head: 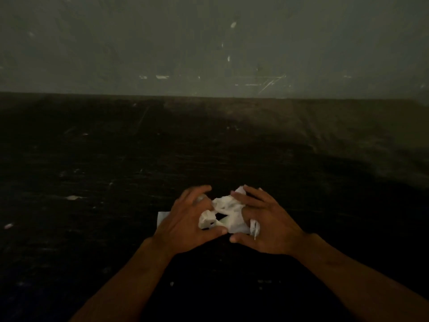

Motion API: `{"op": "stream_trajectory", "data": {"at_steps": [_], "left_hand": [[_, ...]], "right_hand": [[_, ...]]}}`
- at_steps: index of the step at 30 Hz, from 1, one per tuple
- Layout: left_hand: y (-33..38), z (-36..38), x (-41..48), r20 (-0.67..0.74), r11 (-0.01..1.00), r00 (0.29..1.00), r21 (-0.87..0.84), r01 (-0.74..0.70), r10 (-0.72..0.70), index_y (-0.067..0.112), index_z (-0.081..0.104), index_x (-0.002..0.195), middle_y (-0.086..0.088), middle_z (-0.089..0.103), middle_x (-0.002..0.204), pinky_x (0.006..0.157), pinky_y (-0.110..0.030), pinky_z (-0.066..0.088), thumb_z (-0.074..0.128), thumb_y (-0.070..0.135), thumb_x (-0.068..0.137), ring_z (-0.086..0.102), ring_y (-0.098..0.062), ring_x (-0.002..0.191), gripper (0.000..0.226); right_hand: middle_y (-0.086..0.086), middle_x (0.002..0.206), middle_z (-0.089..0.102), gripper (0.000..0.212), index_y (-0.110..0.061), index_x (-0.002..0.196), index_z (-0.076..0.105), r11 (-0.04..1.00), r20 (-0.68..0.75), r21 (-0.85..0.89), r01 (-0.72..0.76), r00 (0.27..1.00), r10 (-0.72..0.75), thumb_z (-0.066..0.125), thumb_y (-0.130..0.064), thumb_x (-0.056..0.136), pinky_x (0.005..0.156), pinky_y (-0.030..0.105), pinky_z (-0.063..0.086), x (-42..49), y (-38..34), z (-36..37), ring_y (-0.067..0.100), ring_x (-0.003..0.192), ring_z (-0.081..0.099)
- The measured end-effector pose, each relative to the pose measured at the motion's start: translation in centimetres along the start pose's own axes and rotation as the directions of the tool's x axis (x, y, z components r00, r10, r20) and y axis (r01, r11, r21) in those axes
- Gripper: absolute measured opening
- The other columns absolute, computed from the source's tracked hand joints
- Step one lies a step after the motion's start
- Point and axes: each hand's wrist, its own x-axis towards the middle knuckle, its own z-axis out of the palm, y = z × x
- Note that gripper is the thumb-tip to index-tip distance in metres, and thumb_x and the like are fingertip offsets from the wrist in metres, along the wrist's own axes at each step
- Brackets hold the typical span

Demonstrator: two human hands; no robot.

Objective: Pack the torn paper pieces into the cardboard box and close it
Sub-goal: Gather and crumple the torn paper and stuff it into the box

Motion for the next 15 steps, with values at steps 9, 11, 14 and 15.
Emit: {"op": "stream_trajectory", "data": {"at_steps": [9, 11, 14, 15], "left_hand": [[1.5, 0.0, -1.4, -0.065, 1.000, 0.998, -0.009, -0.025, 0.024, 0.027, 0.052, 0.094, 0.012, 0.050, 0.099, 0.079, -0.014, 0.037, 0.065, 0.024, 0.087, 0.049, -0.005, 0.097, 0.015], [1.9, 0.2, -1.9, -0.056, 0.999, 0.998, -0.026, 0.039, -0.041, 0.031, 0.049, 0.102, 0.017, 0.044, 0.104, 0.081, -0.010, 0.033, 0.063, 0.025, 0.089, 0.046, 0.001, 0.102, 0.020], [2.8, 0.3, -2.9, -0.017, 0.973, 0.986, -0.165, 0.159, -0.164, 0.038, 0.048, 0.117, 0.016, 0.049, 0.116, 0.095, -0.023, 0.043, 0.061, 0.034, 0.089, 0.048, 0.001, 0.109, 0.031], [3.2, 0.2, -3.2, -0.005, 0.958, 0.981, -0.213, 0.190, -0.195, 0.039, 0.050, 0.116, 0.015, 0.054, 0.117, 0.096, -0.027, 0.045, 0.062, 0.038, 0.088, 0.051, -0.001, 0.109, 0.031]], "right_hand": [[-0.017, 0.109, 0.054, 0.048, -0.038, 0.128, 0.049, 0.953, -0.095, 0.264, -0.147, 0.980, 0.178, 0.069, -0.038, 0.084, 0.079, 0.009, 0.031, 0.4, -1.8, 1.1, 0.001, 0.095, 0.042], [-0.013, 0.103, 0.057, 0.038, -0.031, 0.124, 0.058, 0.948, -0.152, 0.290, -0.132, 0.972, 0.181, 0.067, -0.031, 0.087, 0.076, 0.011, 0.032, 0.0, -2.2, 1.3, 0.005, 0.091, 0.045], [-0.011, 0.105, 0.061, 0.032, -0.025, 0.120, 0.061, 0.925, -0.150, 0.339, -0.175, 0.960, 0.236, 0.067, -0.025, 0.088, 0.080, 0.008, 0.031, -1.1, -3.2, 1.2, 0.005, 0.094, 0.050], [-0.008, 0.108, 0.063, 0.031, -0.024, 0.119, 0.062, 0.904, -0.144, 0.383, -0.190, 0.954, 0.262, 0.067, -0.025, 0.088, 0.084, 0.008, 0.032, -1.6, -3.6, 1.1, 0.003, 0.096, 0.051]]}}
